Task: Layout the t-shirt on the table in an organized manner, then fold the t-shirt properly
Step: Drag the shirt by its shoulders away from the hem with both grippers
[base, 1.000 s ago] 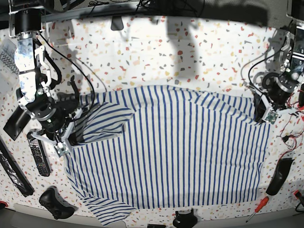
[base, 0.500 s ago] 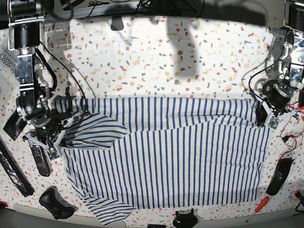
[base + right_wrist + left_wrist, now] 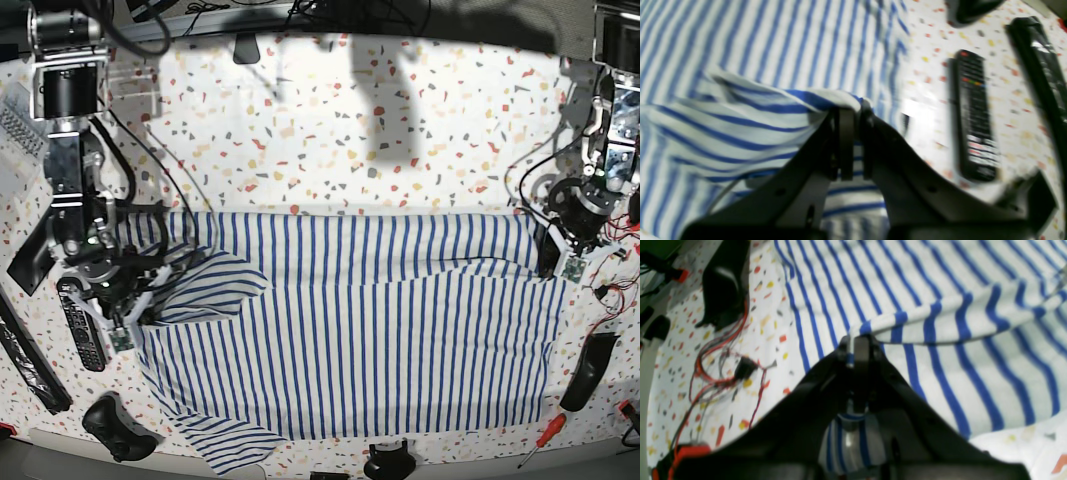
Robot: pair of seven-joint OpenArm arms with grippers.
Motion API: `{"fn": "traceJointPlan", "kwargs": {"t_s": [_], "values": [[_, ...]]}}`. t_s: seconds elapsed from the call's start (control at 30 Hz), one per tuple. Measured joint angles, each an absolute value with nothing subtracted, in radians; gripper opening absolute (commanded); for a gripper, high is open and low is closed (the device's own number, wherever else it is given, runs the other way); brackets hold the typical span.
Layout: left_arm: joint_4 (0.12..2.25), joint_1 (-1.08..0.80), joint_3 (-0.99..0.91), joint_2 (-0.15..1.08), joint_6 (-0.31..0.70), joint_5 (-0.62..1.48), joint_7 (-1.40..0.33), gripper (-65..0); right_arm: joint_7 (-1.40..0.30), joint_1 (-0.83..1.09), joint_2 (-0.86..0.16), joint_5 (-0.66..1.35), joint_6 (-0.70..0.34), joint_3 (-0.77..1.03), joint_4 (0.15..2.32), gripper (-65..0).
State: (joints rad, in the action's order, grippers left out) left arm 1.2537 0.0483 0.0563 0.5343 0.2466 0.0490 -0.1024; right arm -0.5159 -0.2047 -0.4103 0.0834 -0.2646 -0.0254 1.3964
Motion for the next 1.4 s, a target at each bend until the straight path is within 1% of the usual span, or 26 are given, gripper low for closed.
{"fn": "traceJointPlan", "kwargs": {"t_s": [0.13,0.27,0.6,0.73,0.87,0.97,1.1,1.23,1.4], "values": [[1.254,0.055,0.056,0.53,0.24,0.049,-0.104,-65.0,-0.514,-0.205,-0.379,0.078,-0.265,-0.025,1.396,-65.0],[1.25,0.064,0.056,0.53,0.22,0.049,-0.101,-65.0,-0.517,-0.209,-0.379,0.066,-0.265,-0.025,1.396,-65.0],[1.243,0.073,0.056,0.53,0.221,0.049,-0.079,-65.0,-0.524,-0.247,-0.379,0.053,-0.264,-0.025,1.394,-65.0],[1.206,0.105,0.056,0.53,0.221,0.05,-0.08,-65.0,-0.523,-0.29,-0.379,0.055,-0.264,-0.025,1.357,-65.0],[1.111,0.149,0.056,0.527,0.221,0.05,-0.072,-65.0,-0.52,-0.333,-0.379,0.057,-0.264,-0.025,1.275,-65.0],[1.044,0.164,0.056,0.526,0.221,0.049,-0.017,-65.0,-0.516,-0.364,-0.379,0.057,-0.264,-0.025,1.2,-65.0],[1.016,0.164,0.056,0.526,0.221,0.048,0.051,-65.0,-0.503,-0.395,-0.379,0.057,-0.264,-0.025,1.135,-65.0],[1.016,0.164,0.056,0.524,0.221,0.048,0.061,-65.0,-0.481,-0.399,-0.379,0.056,-0.265,-0.025,1.129,-65.0],[1.014,0.164,0.056,0.524,0.221,0.048,0.113,-65.0,-0.46,-0.399,-0.379,0.057,-0.265,-0.025,1.129,-65.0]]}}
